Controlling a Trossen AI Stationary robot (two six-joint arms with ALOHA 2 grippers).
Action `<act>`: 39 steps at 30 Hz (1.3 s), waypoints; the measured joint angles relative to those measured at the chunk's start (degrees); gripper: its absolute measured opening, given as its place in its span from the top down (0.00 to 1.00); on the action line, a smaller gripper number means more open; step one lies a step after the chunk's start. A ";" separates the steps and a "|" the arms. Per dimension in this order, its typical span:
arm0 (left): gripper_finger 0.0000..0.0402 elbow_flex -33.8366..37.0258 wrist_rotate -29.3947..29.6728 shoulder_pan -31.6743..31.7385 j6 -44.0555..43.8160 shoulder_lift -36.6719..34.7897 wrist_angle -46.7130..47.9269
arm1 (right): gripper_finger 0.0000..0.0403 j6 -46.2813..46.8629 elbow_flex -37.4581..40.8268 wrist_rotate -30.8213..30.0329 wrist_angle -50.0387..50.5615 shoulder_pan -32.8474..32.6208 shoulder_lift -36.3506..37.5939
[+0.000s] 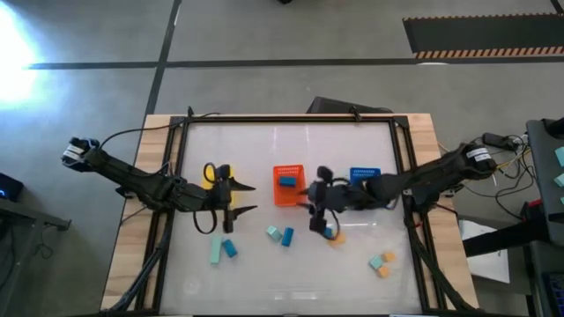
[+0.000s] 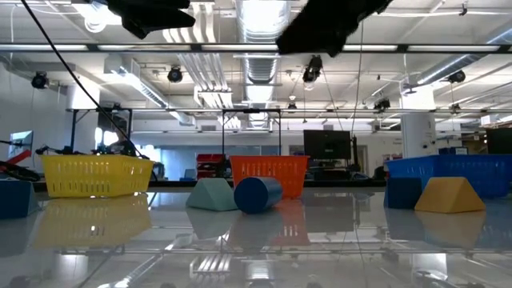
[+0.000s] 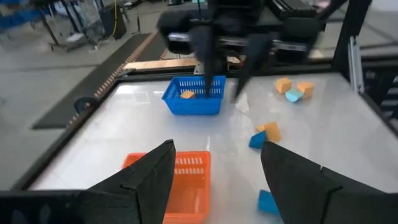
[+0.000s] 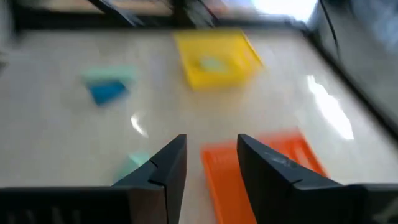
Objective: Sort & place blocks by color
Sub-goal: Put the blue block into the orange bin
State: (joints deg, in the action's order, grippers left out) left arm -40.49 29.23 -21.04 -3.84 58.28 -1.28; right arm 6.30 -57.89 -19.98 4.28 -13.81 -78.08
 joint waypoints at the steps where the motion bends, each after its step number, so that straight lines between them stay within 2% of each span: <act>1: 0.45 0.00 -0.02 0.00 -1.54 0.00 0.10 | 0.68 -3.18 1.34 1.13 -4.47 -0.46 0.00; 5: 0.45 0.37 -0.04 -0.29 -8.59 1.64 0.19 | 0.70 -10.98 6.30 7.50 -15.43 -1.39 0.02; 8: 0.45 0.88 -0.30 -1.00 -14.85 5.26 0.54 | 0.71 -11.08 8.81 9.70 -16.80 -1.37 0.37; 11: 0.45 1.14 -3.67 -1.90 -21.64 9.60 0.99 | 0.72 -10.63 11.62 9.74 -17.06 -1.34 1.15; 14: 0.45 1.14 -10.48 -3.02 -27.55 14.20 1.01 | 0.73 -9.07 13.67 9.82 -17.08 -1.30 2.09; 16: 0.45 0.99 -17.12 -3.42 -31.30 16.84 2.15 | 0.74 -8.81 14.44 9.91 -17.19 -1.30 2.91; 22: 0.45 -2.72 -38.24 -3.62 -40.00 23.87 13.91 | 0.75 -9.97 15.00 9.91 -17.22 -1.30 4.56; 26: 0.45 -6.13 -50.57 -3.75 -40.65 26.81 16.01 | 0.76 -10.36 15.00 9.93 -17.39 -1.30 4.65; 29: 0.45 -8.27 -55.31 -3.85 -40.38 27.28 17.46 | 0.76 -10.36 15.07 9.91 -17.66 -1.28 4.46; 32: 0.45 -10.12 -56.21 -3.97 -37.77 27.07 24.40 | 0.76 -10.27 15.07 9.91 -17.96 -1.28 4.46; 35: 0.45 -11.76 -56.04 -4.20 -30.56 26.93 34.51 | 0.76 -10.27 15.07 9.91 -18.22 -1.28 4.46; 39: 0.45 -11.93 -52.21 -4.19 -21.34 27.05 39.35 | 0.78 -9.92 15.07 9.91 -18.40 -1.28 4.46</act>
State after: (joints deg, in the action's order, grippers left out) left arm -52.42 -22.98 -25.22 -25.18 85.33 38.07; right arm -3.61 -42.83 -10.07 -14.11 -15.09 -73.63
